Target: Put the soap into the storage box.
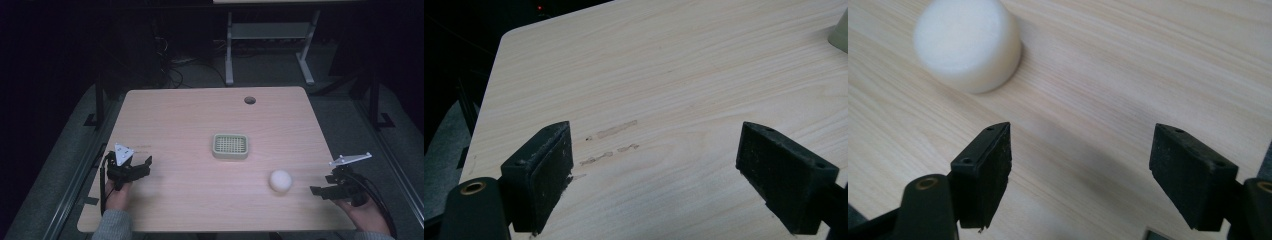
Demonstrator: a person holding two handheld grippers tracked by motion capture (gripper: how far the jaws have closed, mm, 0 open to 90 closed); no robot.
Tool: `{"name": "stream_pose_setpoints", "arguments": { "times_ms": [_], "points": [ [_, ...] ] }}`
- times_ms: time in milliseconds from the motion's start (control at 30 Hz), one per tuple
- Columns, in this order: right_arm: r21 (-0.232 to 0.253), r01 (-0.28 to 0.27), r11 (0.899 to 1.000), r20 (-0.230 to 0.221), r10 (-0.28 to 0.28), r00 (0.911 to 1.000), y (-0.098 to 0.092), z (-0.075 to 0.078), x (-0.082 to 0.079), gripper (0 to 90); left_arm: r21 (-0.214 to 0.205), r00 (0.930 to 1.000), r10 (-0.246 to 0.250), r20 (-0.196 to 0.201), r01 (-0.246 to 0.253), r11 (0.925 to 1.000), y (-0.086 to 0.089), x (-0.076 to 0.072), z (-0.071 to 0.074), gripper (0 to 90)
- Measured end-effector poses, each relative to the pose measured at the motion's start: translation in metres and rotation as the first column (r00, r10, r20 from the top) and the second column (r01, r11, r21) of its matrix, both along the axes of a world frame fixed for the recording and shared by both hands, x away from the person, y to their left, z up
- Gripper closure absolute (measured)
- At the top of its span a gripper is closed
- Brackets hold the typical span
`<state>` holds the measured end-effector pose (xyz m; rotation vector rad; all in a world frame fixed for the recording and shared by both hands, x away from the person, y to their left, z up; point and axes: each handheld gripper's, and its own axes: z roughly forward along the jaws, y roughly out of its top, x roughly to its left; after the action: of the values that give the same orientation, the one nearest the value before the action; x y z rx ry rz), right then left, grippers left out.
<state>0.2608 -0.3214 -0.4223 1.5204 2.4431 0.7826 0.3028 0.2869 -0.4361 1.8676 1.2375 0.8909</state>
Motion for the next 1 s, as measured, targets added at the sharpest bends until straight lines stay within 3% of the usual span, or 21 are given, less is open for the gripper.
{"name": "stream_pose_setpoints", "arguments": {
  "times_ms": [433,1000],
  "points": [
    [-0.017,-0.076,0.997,-0.017,0.075,0.9970,0.019,0.011,0.007,22.3,-0.005,1.0000,-0.007,0.000,0.007,1.0000,-0.003,0.000,0.000,14.8],
    [-0.043,-0.172,0.984,-0.044,0.170,0.9845,0.041,0.024,0.019,20.6,-0.008,1.0000,-0.002,0.002,0.002,1.0000,-0.001,0.000,0.001,14.8]
  ]
}}
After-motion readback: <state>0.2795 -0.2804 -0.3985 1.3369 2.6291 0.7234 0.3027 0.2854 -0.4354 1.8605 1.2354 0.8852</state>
